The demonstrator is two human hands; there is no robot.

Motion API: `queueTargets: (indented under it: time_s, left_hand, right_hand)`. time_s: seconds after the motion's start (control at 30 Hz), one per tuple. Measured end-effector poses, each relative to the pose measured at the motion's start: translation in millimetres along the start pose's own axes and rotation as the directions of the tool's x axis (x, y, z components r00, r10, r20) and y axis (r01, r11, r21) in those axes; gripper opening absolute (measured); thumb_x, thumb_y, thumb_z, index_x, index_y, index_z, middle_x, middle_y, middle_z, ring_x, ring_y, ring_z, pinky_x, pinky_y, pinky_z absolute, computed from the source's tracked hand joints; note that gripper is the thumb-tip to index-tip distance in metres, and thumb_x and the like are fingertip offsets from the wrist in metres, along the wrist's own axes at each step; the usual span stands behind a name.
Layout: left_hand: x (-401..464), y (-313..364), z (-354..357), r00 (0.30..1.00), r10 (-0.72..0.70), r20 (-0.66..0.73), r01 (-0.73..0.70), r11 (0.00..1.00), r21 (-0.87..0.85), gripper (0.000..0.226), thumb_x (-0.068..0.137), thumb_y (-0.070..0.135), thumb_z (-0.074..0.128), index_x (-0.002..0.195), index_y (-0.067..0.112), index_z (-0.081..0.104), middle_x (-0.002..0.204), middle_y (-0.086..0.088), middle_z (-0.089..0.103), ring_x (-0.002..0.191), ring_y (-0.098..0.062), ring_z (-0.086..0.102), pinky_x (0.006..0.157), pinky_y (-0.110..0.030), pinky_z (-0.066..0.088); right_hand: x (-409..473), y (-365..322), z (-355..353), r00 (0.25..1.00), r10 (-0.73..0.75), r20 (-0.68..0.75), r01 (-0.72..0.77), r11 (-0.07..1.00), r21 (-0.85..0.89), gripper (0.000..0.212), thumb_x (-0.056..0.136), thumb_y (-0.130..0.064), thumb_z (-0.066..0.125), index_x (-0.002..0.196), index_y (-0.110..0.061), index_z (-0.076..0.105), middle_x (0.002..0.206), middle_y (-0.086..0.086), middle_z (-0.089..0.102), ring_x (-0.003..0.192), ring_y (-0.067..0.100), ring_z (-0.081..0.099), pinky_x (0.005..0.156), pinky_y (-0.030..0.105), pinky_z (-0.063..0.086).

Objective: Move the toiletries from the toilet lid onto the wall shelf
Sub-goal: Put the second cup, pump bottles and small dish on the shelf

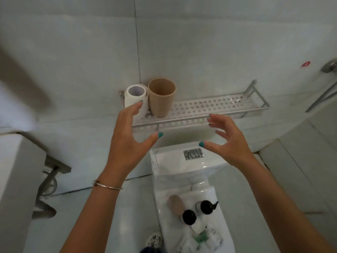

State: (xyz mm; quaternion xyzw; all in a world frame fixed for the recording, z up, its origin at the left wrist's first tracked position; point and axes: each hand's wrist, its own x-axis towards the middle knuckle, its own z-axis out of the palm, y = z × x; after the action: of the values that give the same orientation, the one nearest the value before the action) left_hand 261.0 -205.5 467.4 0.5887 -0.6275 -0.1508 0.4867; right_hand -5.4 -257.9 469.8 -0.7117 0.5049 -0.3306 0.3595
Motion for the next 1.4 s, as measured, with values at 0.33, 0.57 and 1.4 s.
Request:
queueTargets:
  time_s: [0.33,0.57,1.4]
  left_hand:
    - [-183,-21,111,0.896,-0.275,0.349,0.310,0.949,-0.049,0.048,0.081,0.028,0.072,0.124,0.033,0.051,0.111,0.015,0.060,0.099,0.001,0.057,0.085,-0.016,0.046]
    - [-265,-84,173,0.773,-0.362,0.520,0.406,0.913,0.031,0.049,0.081,0.027,0.073,0.124,0.035,0.050,0.113,0.023,0.056,0.099,0.002,0.056,0.082,-0.013,0.045]
    - [-276,-266,277,0.677,-0.088,0.730,0.109,0.994,0.019,0.076,0.065,0.018,0.085,0.129,0.025,0.045,0.133,0.017,0.041,0.122,0.000,0.036,0.103,-0.007,0.023]
  right_hand:
    - [-168,144,16,0.951,0.293,0.101,-0.300,0.952,0.061,0.048,0.074,-0.017,0.081,0.115,-0.026,0.059,0.110,-0.009,0.068,0.094,0.009,0.067,0.090,0.029,0.052]
    - [-236,233,61,0.877,0.469,0.108,-0.480,0.870,0.114,0.043,0.075,-0.012,0.080,0.104,-0.035,0.059,0.103,-0.010,0.068,0.088,0.009,0.066,0.085,0.027,0.051]
    - [-229,371,248,0.811,0.567,-0.145,-0.545,0.822,0.162,0.074,0.058,-0.013,0.088,0.120,-0.033,0.052,0.120,-0.011,0.057,0.114,0.007,0.052,0.102,0.034,0.045]
